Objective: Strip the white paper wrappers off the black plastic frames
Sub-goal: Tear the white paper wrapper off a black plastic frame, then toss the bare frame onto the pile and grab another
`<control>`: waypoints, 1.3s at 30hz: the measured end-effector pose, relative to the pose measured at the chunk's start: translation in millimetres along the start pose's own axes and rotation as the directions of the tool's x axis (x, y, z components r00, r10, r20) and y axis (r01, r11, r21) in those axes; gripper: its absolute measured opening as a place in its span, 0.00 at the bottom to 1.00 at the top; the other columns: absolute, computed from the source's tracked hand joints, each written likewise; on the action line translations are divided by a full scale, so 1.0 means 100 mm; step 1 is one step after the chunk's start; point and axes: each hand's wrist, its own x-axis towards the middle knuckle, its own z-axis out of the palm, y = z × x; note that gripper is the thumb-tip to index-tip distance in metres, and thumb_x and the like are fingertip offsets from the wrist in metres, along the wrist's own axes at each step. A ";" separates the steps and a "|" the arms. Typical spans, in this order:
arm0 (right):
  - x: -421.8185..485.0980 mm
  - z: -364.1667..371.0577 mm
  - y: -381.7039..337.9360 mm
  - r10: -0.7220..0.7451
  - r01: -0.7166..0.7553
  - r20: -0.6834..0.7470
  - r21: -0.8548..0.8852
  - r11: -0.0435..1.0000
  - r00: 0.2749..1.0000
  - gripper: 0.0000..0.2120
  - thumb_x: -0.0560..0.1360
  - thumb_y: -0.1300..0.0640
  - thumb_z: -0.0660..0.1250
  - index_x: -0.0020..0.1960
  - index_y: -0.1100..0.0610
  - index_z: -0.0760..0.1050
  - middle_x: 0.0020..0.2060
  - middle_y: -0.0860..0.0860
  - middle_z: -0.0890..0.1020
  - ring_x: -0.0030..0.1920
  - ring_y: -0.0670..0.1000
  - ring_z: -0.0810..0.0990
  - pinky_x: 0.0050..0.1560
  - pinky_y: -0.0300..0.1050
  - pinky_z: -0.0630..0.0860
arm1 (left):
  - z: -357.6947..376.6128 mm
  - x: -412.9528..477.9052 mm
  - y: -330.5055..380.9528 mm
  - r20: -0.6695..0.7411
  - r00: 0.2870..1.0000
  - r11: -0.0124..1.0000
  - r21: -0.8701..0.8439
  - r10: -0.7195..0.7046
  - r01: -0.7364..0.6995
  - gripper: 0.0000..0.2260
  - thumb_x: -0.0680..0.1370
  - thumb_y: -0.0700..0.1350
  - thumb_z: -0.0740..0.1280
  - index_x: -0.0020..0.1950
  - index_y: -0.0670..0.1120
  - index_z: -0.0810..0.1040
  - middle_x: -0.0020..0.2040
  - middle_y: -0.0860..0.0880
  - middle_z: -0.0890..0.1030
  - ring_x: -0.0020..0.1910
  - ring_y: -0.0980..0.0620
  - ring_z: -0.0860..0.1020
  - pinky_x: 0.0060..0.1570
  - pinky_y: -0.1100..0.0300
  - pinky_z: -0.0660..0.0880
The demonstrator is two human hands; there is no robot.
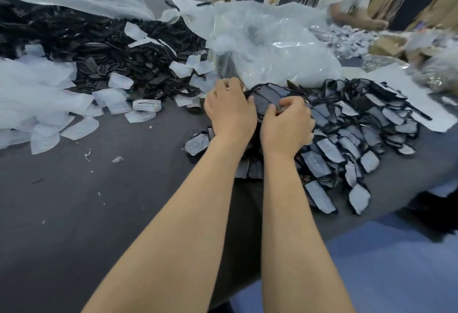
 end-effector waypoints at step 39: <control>-1.05 0.99 -1.38 -0.198 -0.502 0.762 0.574 0.647 0.617 0.11 0.79 0.65 0.56 0.42 0.59 0.73 0.38 0.55 0.79 0.37 0.51 0.79 0.37 0.40 0.79 | -1.39 0.01 -1.61 -0.263 0.961 0.970 -0.241 -0.085 0.020 0.08 0.77 0.37 0.65 0.56 0.42 0.77 0.48 0.51 0.78 0.50 0.53 0.76 0.47 0.70 0.66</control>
